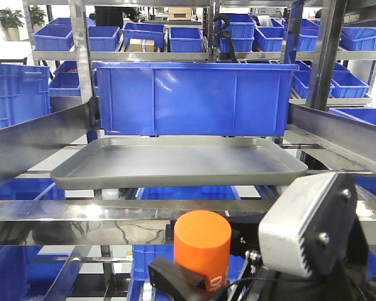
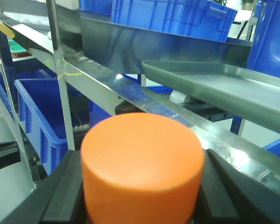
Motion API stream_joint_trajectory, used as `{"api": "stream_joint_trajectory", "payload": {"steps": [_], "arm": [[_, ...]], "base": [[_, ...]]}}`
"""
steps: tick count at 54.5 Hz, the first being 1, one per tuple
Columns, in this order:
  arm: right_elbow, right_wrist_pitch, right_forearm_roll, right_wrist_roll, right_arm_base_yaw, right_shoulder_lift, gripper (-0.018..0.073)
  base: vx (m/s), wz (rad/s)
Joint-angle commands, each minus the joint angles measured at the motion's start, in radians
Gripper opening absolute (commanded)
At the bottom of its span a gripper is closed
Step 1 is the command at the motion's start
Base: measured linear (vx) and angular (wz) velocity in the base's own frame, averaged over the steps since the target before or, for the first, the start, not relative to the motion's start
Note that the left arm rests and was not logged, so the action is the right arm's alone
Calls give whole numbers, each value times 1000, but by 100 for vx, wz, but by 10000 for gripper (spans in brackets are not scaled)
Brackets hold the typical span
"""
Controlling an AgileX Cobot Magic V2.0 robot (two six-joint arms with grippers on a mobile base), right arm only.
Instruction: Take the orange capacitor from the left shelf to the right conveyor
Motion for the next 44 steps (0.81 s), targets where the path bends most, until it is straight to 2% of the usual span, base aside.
{"api": "stream_joint_trajectory", "payload": {"steps": [1,44], "arm": [[-30,-94,-3,-9,2,-19,-11],[-30,-95,-3,-2,2,-19,-11]], "base": [[0,0],[0,0]]}}
